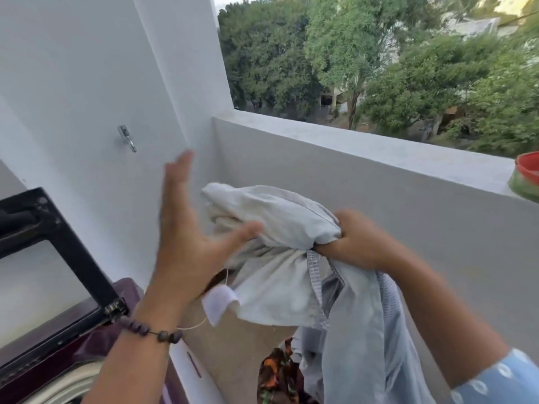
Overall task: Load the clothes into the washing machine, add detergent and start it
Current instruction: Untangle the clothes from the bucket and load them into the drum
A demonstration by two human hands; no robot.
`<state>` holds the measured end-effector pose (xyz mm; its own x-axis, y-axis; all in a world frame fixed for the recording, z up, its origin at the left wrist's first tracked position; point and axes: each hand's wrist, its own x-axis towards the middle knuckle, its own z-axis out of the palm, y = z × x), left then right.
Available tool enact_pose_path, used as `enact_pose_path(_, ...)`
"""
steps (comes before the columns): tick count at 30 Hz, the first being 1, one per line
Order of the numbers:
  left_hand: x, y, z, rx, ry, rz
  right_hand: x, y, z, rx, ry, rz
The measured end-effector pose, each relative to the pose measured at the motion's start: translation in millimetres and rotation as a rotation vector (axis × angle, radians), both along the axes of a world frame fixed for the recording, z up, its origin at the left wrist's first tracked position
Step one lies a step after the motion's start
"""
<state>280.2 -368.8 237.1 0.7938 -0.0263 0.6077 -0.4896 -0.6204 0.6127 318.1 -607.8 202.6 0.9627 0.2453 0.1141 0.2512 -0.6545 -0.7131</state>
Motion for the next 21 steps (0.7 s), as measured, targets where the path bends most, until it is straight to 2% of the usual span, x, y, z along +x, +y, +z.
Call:
enact_pose_path(2,-1,-21,3,0.509,0.053,-0.051,4,10,20,-0.173,-0.063,0.080)
enact_pose_path(3,0,-33,2,0.691,0.104,-0.053,5,17,29,-0.253,-0.096,0.117)
enact_pose_path(4,4,-43,-2,0.794,0.145,-0.047,5,22,36,-0.326,-0.126,0.146)
enact_pose_path(6,18,-51,-8,0.794,0.222,-0.018,5,28,47,-0.421,-0.191,0.182)
enact_pose_path(8,31,-46,-9,0.532,0.305,-0.034,7,23,51,-0.385,-0.215,0.203)
enact_pose_path(11,34,-34,-8,0.077,0.308,-0.198,12,9,48,-0.138,-0.127,0.240)
enact_pose_path(16,36,-48,-2,-0.422,0.218,-0.246,6,10,12,0.441,-0.028,0.296)
enact_pose_path(19,36,-56,7,-0.714,0.143,-0.186,-3,15,-22,0.556,0.062,0.342)
enact_pose_path(21,40,-58,13,-0.761,0.092,-0.103,-9,20,-38,0.651,0.162,0.371)
